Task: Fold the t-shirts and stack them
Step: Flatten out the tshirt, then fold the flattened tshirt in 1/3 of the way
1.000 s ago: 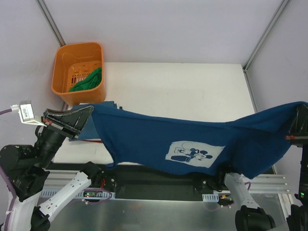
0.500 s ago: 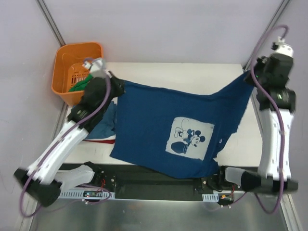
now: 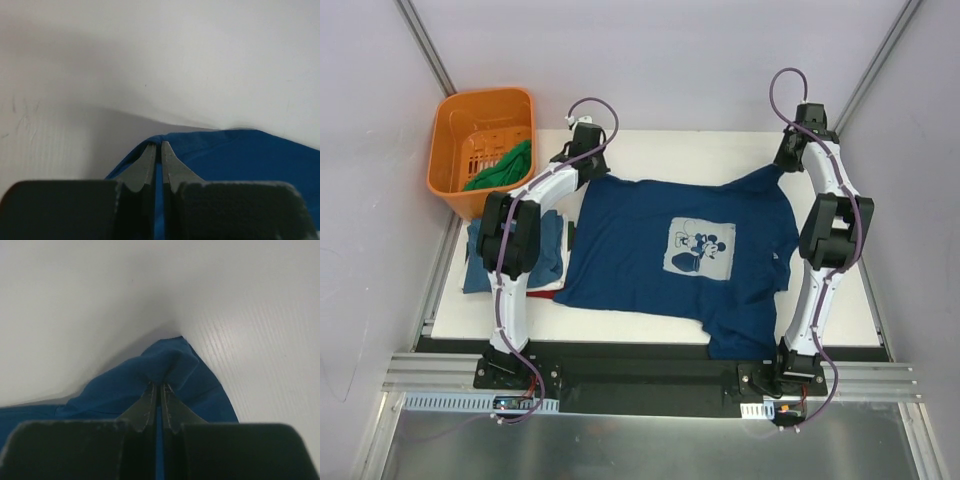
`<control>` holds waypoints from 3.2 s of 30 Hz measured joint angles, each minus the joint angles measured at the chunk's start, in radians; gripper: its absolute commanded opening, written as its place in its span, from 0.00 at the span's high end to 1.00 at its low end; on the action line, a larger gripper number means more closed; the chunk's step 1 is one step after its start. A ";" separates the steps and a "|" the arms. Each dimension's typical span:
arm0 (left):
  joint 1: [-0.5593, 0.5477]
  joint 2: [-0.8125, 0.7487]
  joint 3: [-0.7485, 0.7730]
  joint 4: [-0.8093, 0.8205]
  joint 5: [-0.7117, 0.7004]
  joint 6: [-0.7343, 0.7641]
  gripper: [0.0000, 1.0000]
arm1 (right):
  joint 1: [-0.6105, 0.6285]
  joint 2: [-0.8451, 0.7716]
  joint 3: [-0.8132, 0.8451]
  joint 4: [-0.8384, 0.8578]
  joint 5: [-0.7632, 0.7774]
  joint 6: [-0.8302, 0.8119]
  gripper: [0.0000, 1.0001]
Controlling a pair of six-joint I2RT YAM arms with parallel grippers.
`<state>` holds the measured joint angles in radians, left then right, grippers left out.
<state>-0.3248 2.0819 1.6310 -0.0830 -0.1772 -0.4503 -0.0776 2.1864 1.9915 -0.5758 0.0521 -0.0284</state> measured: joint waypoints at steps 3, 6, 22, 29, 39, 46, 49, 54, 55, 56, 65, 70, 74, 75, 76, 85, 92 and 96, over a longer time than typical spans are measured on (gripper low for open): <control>0.011 0.061 0.057 0.002 0.029 0.002 1.00 | 0.000 0.050 0.029 0.004 -0.009 0.001 0.99; 0.018 0.074 0.068 0.010 0.057 0.001 1.00 | 0.000 0.050 0.029 0.009 -0.013 0.001 0.99; 0.025 -0.305 -0.233 0.019 0.071 -0.019 1.00 | 0.000 -0.465 -0.211 -0.050 -0.010 0.017 0.99; 0.025 -0.929 -0.377 0.028 0.124 -0.042 1.00 | 0.000 -0.940 -0.181 -0.104 -0.012 0.017 0.99; 0.025 -1.544 -0.256 -0.011 0.264 -0.073 1.00 | 0.000 -1.356 0.248 -0.167 -0.048 0.013 0.99; 0.025 -1.541 -0.124 -0.085 0.377 -0.089 1.00 | 0.000 -1.455 0.292 -0.146 -0.030 -0.017 0.99; 0.025 -1.509 -0.127 -0.102 0.384 -0.090 1.00 | 0.000 -1.447 0.235 -0.144 -0.003 -0.037 0.99; 0.025 -1.368 -0.193 -0.087 0.366 -0.089 1.00 | 0.000 -1.378 0.035 -0.074 0.030 -0.056 0.99; 0.025 -1.323 -0.216 -0.077 0.349 -0.088 1.00 | 0.000 -1.353 -0.023 -0.044 0.039 -0.061 0.99; 0.025 -1.268 -0.241 -0.066 0.331 -0.087 1.00 | 0.000 -1.318 -0.076 -0.016 0.047 -0.065 0.99; 0.026 -0.510 -0.286 0.064 0.170 -0.059 1.00 | -0.001 -0.739 -0.381 0.197 0.090 -0.106 0.99; 0.026 -0.010 -0.013 0.056 0.169 -0.024 1.00 | -0.003 -0.274 -0.223 0.188 0.076 -0.111 0.99; 0.026 0.204 0.149 0.052 0.170 -0.012 1.00 | -0.005 0.021 -0.015 0.153 0.038 -0.107 0.99; 0.026 0.233 0.172 0.050 0.170 -0.009 1.00 | -0.005 0.060 0.003 0.151 0.030 -0.105 0.99; 0.026 0.254 0.192 0.048 0.170 -0.007 1.00 | -0.005 0.086 0.010 0.150 0.021 -0.103 0.99; 0.032 0.285 0.262 0.072 0.170 0.000 1.00 | -0.005 0.038 -0.052 0.140 0.000 -0.085 0.99; 0.032 0.191 0.103 0.074 0.169 -0.001 1.00 | -0.006 -0.200 -0.242 0.068 0.015 -0.045 0.99; 0.032 0.084 -0.027 0.088 0.169 -0.001 1.00 | -0.006 -0.319 -0.288 0.002 0.014 -0.036 0.99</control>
<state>-0.2928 2.1658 1.6039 0.0048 -0.0078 -0.4511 -0.0837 1.8679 1.7031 -0.5735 0.0666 -0.0643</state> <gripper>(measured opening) 0.016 0.028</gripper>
